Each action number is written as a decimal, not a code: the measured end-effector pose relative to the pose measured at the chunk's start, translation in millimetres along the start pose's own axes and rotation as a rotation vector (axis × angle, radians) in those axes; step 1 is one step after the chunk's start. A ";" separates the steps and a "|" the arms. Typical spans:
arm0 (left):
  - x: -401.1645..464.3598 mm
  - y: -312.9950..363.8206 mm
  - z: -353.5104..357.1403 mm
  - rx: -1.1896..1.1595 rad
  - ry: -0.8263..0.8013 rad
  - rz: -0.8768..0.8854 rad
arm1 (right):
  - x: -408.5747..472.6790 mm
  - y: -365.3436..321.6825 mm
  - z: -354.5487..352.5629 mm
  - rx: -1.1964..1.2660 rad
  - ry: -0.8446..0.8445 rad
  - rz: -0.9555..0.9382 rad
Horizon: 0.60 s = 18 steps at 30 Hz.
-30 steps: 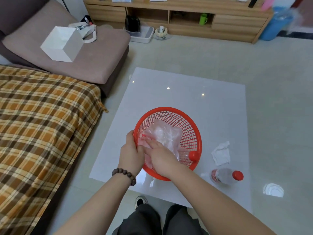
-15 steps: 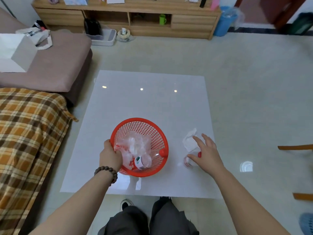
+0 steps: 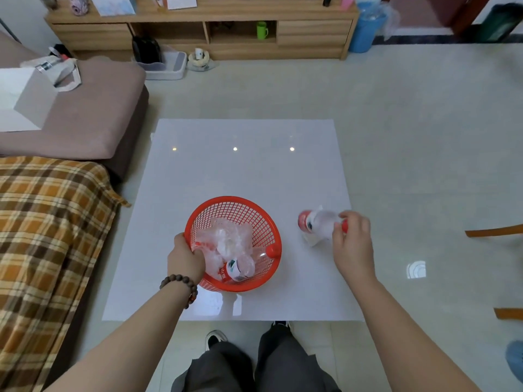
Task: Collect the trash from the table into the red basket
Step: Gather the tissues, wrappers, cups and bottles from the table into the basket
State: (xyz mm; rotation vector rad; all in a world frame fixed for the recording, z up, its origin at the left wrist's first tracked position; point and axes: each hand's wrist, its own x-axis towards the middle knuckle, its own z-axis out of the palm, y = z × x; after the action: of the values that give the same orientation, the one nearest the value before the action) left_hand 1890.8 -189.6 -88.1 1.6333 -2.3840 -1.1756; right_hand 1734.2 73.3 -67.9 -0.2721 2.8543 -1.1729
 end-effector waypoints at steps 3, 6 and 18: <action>-0.3 4.5 -1.0 -0.028 0.013 0.017 | 14.9 -47.0 -20.4 0.181 0.085 -0.146; -1.5 8.7 -0.8 -0.055 0.016 0.051 | 17.0 -87.8 -19.6 0.266 -0.022 -0.298; -15.3 33.6 0.8 -0.169 -0.049 0.212 | 7.1 -109.1 60.7 0.059 -0.332 -0.303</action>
State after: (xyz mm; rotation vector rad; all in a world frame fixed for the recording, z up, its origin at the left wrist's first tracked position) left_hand 1870.8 -171.1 -63.2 1.2818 -2.3409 -1.3470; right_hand 1749.5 -46.2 -34.4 -0.8349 2.5435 -1.1240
